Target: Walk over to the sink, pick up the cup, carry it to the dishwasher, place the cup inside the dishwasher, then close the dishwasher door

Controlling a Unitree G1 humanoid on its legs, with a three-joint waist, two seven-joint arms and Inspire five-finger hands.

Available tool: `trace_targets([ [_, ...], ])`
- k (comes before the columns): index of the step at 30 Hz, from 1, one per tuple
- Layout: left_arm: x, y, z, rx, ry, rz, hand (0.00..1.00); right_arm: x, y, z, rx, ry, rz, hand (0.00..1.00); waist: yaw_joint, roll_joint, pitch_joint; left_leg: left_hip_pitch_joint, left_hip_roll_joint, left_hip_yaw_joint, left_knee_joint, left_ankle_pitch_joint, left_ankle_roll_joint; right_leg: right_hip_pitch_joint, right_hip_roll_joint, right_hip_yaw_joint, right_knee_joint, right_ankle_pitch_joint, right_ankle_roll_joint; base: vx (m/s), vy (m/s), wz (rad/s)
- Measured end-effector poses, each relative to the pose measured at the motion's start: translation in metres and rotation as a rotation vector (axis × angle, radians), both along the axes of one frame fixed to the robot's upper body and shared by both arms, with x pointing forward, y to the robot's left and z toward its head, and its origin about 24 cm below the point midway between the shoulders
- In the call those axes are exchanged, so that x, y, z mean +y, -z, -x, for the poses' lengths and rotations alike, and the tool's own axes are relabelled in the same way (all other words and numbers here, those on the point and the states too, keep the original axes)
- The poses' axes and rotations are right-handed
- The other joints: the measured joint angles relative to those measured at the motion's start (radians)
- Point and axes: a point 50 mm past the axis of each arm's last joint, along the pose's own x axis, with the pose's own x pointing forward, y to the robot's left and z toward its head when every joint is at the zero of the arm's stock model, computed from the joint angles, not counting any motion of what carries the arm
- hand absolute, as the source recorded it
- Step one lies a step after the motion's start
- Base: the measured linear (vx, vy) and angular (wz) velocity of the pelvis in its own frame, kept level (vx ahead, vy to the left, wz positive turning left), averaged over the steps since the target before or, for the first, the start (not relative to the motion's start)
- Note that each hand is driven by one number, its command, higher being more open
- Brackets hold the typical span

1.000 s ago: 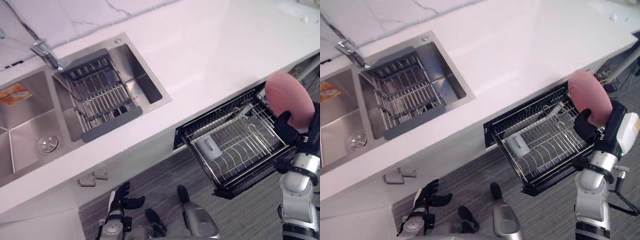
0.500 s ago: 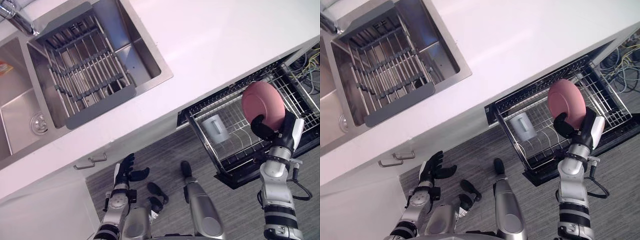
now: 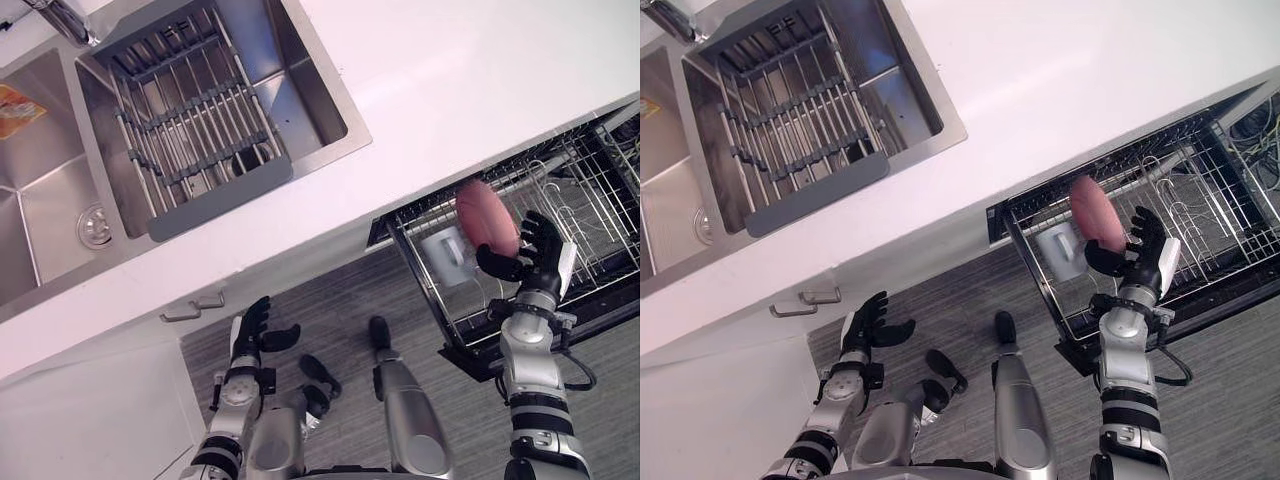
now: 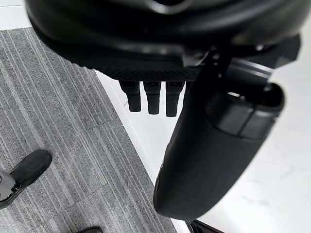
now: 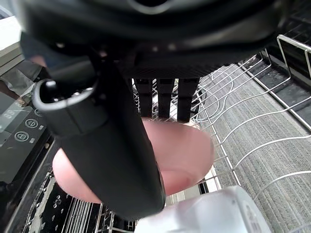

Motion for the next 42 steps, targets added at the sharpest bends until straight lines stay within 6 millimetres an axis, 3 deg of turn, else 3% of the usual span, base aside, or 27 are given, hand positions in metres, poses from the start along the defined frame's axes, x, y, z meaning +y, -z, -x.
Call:
trace_targets([
  [5,0.001,0.000,0.000,0.000,-0.001,-0.002,0.90,0.008,-0.010,0.014,-0.060,-0.001,0.010,0.90,0.004,-0.013,0.008,0.007,0.001,-0.013,0.004,0.000,0.001,0.016,-0.003,-0.013,-0.001,-0.001,0.002,0.02,-0.013,0.07],
  [10,0.001,0.001,0.001,0.018,-0.003,-0.005,0.90,0.012,-0.028,0.045,-0.124,0.028,0.138,0.90,0.002,-0.046,0.016,0.029,0.008,-0.026,0.016,-0.006,0.008,0.052,-0.002,-0.023,-0.006,-0.005,0.006,0.01,-0.008,0.04],
  [17,0.011,0.005,0.007,0.039,-0.052,-0.003,0.90,0.009,-0.034,0.090,-0.141,0.109,0.186,0.90,-0.009,-0.083,-0.007,0.043,0.044,-0.030,0.081,-0.043,0.009,0.094,0.011,-0.029,-0.015,-0.007,0.010,0.01,-0.001,-0.01],
  [21,0.018,0.012,0.020,0.078,-0.084,-0.005,0.90,0.002,-0.008,0.130,-0.049,0.218,0.116,0.90,-0.025,-0.122,-0.053,0.062,0.068,-0.022,0.119,-0.071,0.004,0.120,0.025,-0.025,-0.014,-0.019,0.007,0.02,0.006,-0.09],
  [24,0.019,0.017,0.029,0.101,-0.084,-0.007,0.90,-0.004,0.018,0.157,0.015,0.294,-0.014,0.90,-0.040,-0.130,-0.082,0.072,0.075,-0.014,0.138,-0.086,0.005,0.124,0.027,-0.019,0.004,-0.030,0.008,0.03,0.026,-0.09],
  [25,0.020,0.019,0.032,0.113,-0.086,-0.007,0.90,-0.006,0.037,0.165,0.056,0.329,-0.098,0.90,-0.052,-0.132,-0.086,0.088,0.076,-0.010,0.146,-0.094,0.005,0.134,0.027,-0.016,0.015,-0.038,0.007,0.01,0.030,-0.11],
  [27,0.020,0.020,0.034,0.117,-0.084,-0.004,0.90,-0.007,0.060,0.173,0.109,0.362,-0.202,0.90,-0.054,-0.132,-0.092,0.098,0.077,-0.001,0.153,-0.102,0.003,0.134,0.026,-0.013,0.029,-0.051,0.008,-0.02,0.023,-0.16],
  [28,0.020,0.021,0.036,0.123,-0.077,-0.001,0.90,-0.005,0.081,0.181,0.147,0.388,-0.323,0.90,-0.054,-0.127,-0.098,0.104,0.080,0.005,0.160,-0.109,0.000,0.132,0.026,-0.012,0.038,-0.060,0.008,-0.03,0.008,-0.18],
  [30,0.020,0.021,0.037,0.126,-0.072,0.002,0.90,-0.001,0.099,0.187,0.168,0.404,-0.441,0.90,-0.054,-0.119,-0.103,0.110,0.081,0.013,0.162,-0.114,-0.003,0.130,0.025,-0.012,0.045,-0.066,0.000,-0.02,0.006,-0.17],
  [33,0.022,0.021,0.039,0.126,-0.071,-0.003,0.90,0.009,0.124,0.190,0.175,0.408,-0.632,0.90,-0.055,-0.113,-0.105,0.107,0.079,0.021,0.163,-0.115,-0.005,0.112,0.021,-0.012,0.066,-0.067,-0.002,0.00,0.000,-0.08],
  [35,0.023,0.020,0.039,0.117,-0.069,-0.002,0.90,0.013,0.130,0.183,0.141,0.401,-0.718,0.90,-0.055,-0.110,-0.102,0.100,0.073,0.020,0.165,-0.114,-0.003,0.097,0.016,-0.012,0.083,-0.067,0.000,0.00,-0.002,0.02],
  [37,0.022,0.016,0.035,0.095,-0.058,0.001,0.90,0.013,0.125,0.157,0.042,0.336,-0.789,0.90,-0.053,-0.102,-0.086,0.090,0.061,0.018,0.164,-0.112,0.001,0.078,0.004,-0.012,0.106,-0.073,0.005,-0.01,0.010,0.06],
  [42,0.023,0.004,0.021,0.031,-0.052,0.003,0.90,0.001,0.108,0.124,-0.067,0.273,-0.803,0.90,-0.046,-0.088,-0.045,0.048,0.026,-0.002,0.144,-0.097,0.021,0.035,-0.035,-0.033,0.125,-0.070,0.012,-0.03,0.025,0.16],
])
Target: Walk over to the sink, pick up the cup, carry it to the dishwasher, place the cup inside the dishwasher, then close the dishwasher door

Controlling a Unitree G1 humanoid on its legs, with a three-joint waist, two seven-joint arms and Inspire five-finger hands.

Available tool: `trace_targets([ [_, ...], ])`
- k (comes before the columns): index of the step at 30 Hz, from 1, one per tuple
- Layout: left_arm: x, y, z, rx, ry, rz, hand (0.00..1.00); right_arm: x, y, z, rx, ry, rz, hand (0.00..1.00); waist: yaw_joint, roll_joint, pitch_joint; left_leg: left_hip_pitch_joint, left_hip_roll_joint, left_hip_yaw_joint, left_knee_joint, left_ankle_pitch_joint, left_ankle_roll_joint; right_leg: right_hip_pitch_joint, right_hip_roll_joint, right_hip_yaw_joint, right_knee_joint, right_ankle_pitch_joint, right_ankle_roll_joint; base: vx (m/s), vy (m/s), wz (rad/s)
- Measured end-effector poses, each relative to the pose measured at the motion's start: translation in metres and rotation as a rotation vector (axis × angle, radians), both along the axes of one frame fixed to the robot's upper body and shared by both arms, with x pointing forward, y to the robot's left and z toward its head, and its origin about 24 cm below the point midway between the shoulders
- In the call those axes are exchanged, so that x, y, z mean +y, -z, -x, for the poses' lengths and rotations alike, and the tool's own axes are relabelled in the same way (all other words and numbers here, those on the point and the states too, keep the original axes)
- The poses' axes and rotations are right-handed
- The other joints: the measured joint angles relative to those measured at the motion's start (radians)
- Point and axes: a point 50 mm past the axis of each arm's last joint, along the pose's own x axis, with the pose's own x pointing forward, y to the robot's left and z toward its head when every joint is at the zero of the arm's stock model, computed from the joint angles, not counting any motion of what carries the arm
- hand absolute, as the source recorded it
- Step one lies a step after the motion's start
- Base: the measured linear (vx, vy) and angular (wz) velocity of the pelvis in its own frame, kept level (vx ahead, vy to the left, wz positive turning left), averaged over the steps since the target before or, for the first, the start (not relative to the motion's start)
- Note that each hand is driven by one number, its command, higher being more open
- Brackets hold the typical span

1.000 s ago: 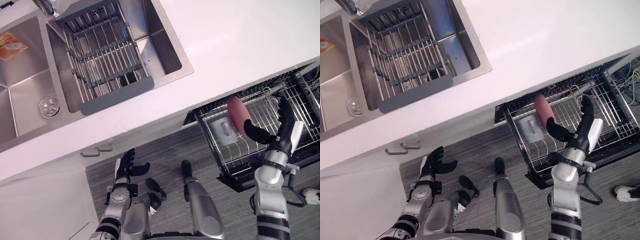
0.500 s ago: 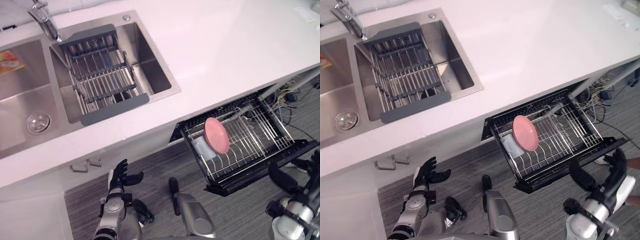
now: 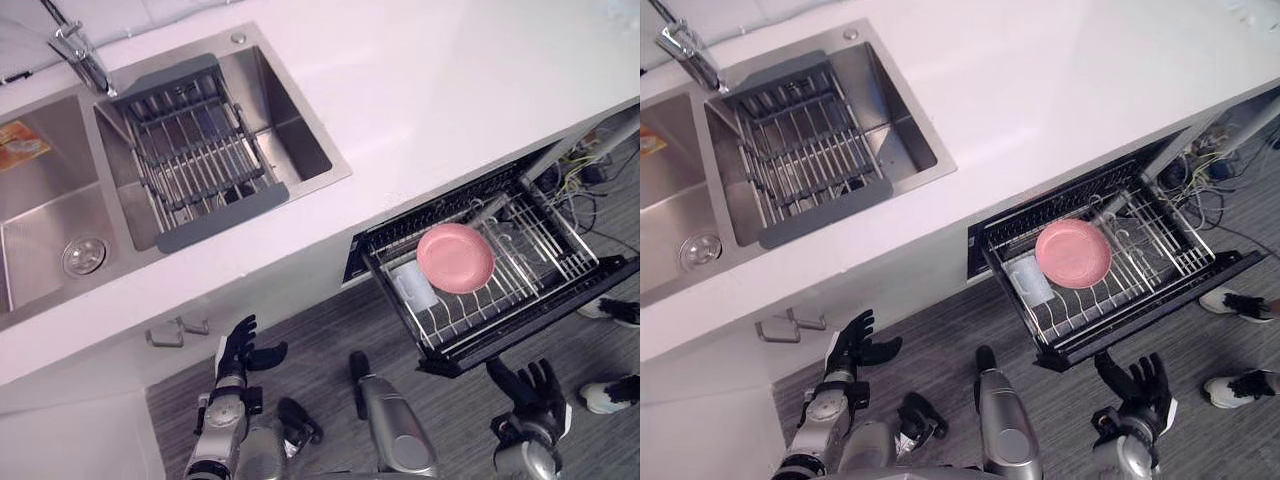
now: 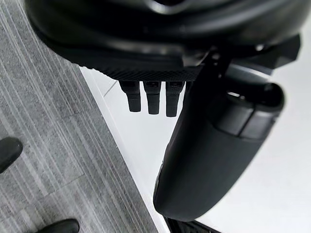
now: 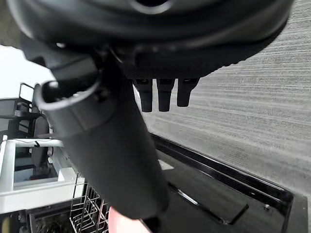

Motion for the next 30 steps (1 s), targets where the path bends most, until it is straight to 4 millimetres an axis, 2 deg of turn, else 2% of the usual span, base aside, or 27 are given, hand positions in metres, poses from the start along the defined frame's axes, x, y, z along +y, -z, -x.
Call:
trace_targets([
  [4,0.000,-0.007,-0.010,-0.031,0.012,-0.007,0.90,-0.002,-0.019,-0.032,-0.094,-0.052,0.019,0.90,0.020,0.016,0.026,-0.025,-0.027,-0.026,-0.031,0.019,0.006,-0.017,-0.034,-0.041,-0.004,0.009,0.007,-0.02,0.021,0.24],
  [6,0.000,-0.011,-0.016,-0.051,0.018,-0.010,0.90,0.001,-0.033,-0.054,-0.146,-0.096,0.043,0.90,0.034,0.028,0.037,-0.042,-0.041,-0.049,-0.051,0.035,0.009,-0.024,-0.049,-0.064,-0.012,0.012,0.007,0.01,-0.024,0.38],
  [7,0.001,-0.013,-0.019,-0.061,0.022,-0.016,0.90,0.006,-0.046,-0.072,-0.191,-0.131,0.060,0.90,0.049,0.037,0.045,-0.052,-0.043,-0.061,-0.059,0.048,0.017,-0.026,-0.052,-0.074,-0.018,0.016,0.006,0.02,-0.028,0.28],
  [8,0.001,-0.014,-0.019,-0.063,0.022,-0.018,0.90,0.007,-0.049,-0.077,-0.202,-0.140,0.065,0.90,0.052,0.038,0.047,-0.053,-0.043,-0.063,-0.061,0.050,0.018,-0.026,-0.053,-0.076,-0.019,0.016,0.006,0.02,-0.044,0.27],
  [10,0.002,-0.017,-0.023,-0.080,0.026,-0.023,0.90,0.014,-0.075,-0.107,-0.278,-0.188,0.102,0.90,0.063,0.051,0.064,-0.067,-0.052,-0.085,-0.079,0.070,0.019,-0.033,-0.062,-0.097,-0.020,0.016,0.006,0.02,-0.048,0.27],
  [11,0.002,-0.018,-0.024,-0.082,0.027,-0.023,0.90,0.016,-0.083,-0.114,-0.301,-0.195,0.110,0.90,0.066,0.053,0.065,-0.072,-0.053,-0.086,-0.083,0.074,0.020,-0.039,-0.062,-0.098,-0.020,0.017,0.005,0.05,-0.071,0.18],
  [13,0.001,-0.018,-0.024,-0.084,0.030,-0.022,0.90,0.024,-0.115,-0.141,-0.382,-0.271,0.170,0.90,0.078,0.063,0.070,-0.085,-0.053,-0.092,-0.090,0.085,0.020,-0.051,-0.062,-0.106,-0.019,0.018,0.004,0.06,-0.071,0.09],
  [16,-0.001,-0.021,-0.028,-0.105,0.037,-0.018,0.90,0.034,-0.131,-0.163,-0.376,-0.323,0.208,0.90,0.095,0.071,0.074,-0.088,-0.054,-0.111,-0.108,0.107,0.014,-0.051,-0.062,-0.128,-0.019,0.019,0.003,0.05,-0.073,0.17],
  [20,-0.003,-0.022,-0.030,-0.111,0.039,-0.014,0.90,0.032,-0.125,-0.159,-0.297,-0.371,0.318,0.90,0.080,0.071,0.074,-0.088,-0.053,-0.140,-0.123,0.122,0.011,-0.035,-0.064,-0.154,-0.024,0.019,0.002,0.01,-0.074,0.20],
  [22,-0.006,-0.023,-0.031,-0.116,0.053,-0.014,0.90,0.030,-0.116,-0.152,-0.240,-0.401,0.383,0.90,0.079,0.071,0.074,-0.084,-0.053,-0.165,-0.131,0.135,0.007,-0.014,-0.064,-0.178,-0.037,0.020,-0.003,-0.02,-0.084,0.33],
  [25,-0.007,-0.016,-0.026,-0.085,0.057,-0.015,0.90,0.022,-0.088,-0.126,-0.120,-0.473,0.496,0.90,0.076,0.064,0.063,-0.057,-0.054,-0.223,-0.171,0.158,-0.014,0.056,-0.059,-0.237,-0.091,0.022,-0.017,-0.01,-0.094,0.45],
  [28,0.002,-0.006,-0.016,-0.032,0.046,-0.033,0.90,0.027,-0.062,-0.105,-0.009,-0.594,0.553,0.90,0.066,0.048,0.015,-0.054,-0.059,-0.264,-0.205,0.186,-0.016,0.084,-0.056,-0.280,-0.130,0.020,-0.015,0.03,-0.061,0.42],
  [30,0.010,0.002,-0.004,0.013,0.035,-0.051,0.90,0.034,-0.030,-0.083,0.119,-0.676,0.540,0.90,0.062,0.031,-0.033,-0.040,-0.062,-0.301,-0.230,0.202,-0.015,0.126,-0.052,-0.319,-0.168,0.023,-0.018,0.09,-0.043,0.48],
])
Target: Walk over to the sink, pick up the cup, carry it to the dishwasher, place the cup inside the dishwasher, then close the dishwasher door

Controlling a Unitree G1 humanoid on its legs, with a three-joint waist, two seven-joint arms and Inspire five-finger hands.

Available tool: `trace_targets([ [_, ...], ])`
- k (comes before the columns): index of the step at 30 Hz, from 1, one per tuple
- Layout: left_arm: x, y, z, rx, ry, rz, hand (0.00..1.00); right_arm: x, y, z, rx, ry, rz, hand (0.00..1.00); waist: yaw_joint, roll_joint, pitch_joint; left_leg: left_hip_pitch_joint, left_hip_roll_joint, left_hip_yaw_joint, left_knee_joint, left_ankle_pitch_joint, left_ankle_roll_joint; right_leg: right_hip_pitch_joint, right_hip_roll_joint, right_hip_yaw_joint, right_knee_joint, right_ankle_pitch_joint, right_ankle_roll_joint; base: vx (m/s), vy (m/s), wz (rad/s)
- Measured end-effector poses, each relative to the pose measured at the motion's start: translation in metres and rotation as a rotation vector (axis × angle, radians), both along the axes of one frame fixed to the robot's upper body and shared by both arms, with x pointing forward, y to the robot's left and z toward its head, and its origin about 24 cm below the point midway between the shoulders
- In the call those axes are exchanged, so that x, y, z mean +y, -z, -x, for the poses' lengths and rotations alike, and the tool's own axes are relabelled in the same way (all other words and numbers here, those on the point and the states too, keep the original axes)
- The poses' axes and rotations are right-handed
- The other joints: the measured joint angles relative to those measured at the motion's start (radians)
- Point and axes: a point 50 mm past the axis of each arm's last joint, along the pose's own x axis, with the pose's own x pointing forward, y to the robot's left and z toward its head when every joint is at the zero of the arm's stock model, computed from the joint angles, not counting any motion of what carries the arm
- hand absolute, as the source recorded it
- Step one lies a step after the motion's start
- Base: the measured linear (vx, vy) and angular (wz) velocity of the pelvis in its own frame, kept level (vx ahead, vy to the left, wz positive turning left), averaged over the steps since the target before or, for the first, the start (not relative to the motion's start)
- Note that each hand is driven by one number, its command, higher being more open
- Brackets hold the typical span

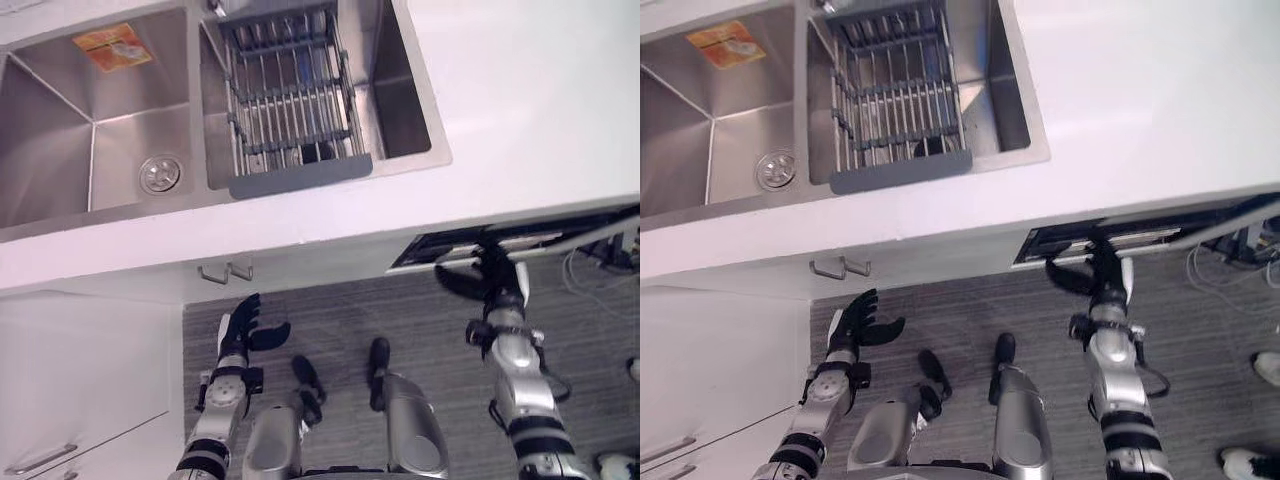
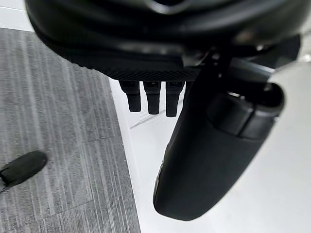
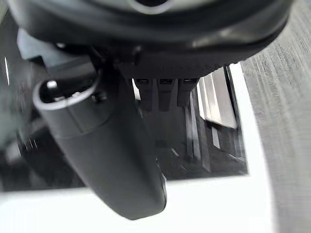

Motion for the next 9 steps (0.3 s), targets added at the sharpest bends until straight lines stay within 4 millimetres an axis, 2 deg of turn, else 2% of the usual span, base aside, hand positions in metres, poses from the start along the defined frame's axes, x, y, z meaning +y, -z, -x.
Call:
trace_targets([
  [4,0.018,0.012,0.022,0.076,-0.046,-0.026,0.90,0.008,0.052,0.038,0.240,0.007,-0.012,0.90,-0.003,-0.022,-0.074,0.041,-0.008,-0.035,-0.033,0.001,-0.001,0.082,0.007,-0.041,-0.068,0.014,0.004,0.11,0.016,0.28],
  [7,0.028,0.017,0.034,0.109,-0.068,-0.043,0.90,0.012,0.075,0.062,0.360,0.015,-0.017,0.90,-0.007,-0.027,-0.103,0.069,-0.021,-0.055,-0.057,0.002,0.001,0.131,0.009,-0.062,-0.112,0.023,0.014,0.10,0.043,0.20],
  [9,0.033,0.018,0.037,0.119,-0.083,-0.048,0.90,0.014,0.083,0.070,0.406,0.020,-0.029,0.90,-0.008,-0.032,-0.109,0.090,-0.027,-0.066,-0.068,0.002,0.001,0.161,0.009,-0.074,-0.130,0.026,0.018,0.06,0.017,0.16],
])
